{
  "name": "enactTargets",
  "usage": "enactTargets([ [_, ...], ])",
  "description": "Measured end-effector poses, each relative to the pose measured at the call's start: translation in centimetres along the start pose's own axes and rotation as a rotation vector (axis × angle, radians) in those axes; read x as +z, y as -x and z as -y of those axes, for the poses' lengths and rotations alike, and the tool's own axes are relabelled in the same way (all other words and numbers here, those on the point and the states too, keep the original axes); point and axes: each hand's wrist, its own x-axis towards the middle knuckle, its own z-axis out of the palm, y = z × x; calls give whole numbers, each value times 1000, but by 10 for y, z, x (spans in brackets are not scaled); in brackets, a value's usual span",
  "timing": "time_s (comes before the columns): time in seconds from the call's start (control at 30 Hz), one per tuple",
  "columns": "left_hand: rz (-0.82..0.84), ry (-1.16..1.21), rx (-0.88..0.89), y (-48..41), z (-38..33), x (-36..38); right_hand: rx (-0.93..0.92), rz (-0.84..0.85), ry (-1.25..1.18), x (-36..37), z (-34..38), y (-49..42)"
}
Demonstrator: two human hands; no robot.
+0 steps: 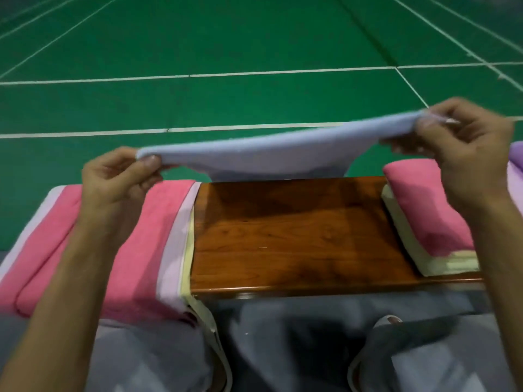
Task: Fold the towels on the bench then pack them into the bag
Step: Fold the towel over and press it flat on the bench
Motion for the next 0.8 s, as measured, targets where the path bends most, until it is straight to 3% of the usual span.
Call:
enactTargets([
  [0.1, 202, -279, -155, 21, 7, -15, 243, 423, 379, -14, 6, 14],
  [0.23, 692, -589, -496, 29, 21, -22, 721, 974, 618, -3, 6, 34],
  [0.33, 863, -704, -704, 32, 32, -21, 881, 1151, 705, 8, -1, 42],
  [0.47, 962, -813, -948, 30, 38, -12, 960, 1286, 815, 22, -1, 49],
  [0.57, 997, -882, -940, 26, 33, -5, 981, 1356, 858, 27, 3, 50],
  [0.63, 882, -881, -778, 24, 31, 6, 973, 1333, 837, 25, 5, 49],
  [0.67, 723, -878, -641, 23, 35, 13, 929, 1271, 813, 26, 2, 48],
  [0.73, 297, -893, -310, 21, 54, 28, 693, 1014, 789, 33, -16, 50],
  [0.8, 68, -1011, -36, 22, 78, 50, 344, 666, 880, 54, -40, 55],
])
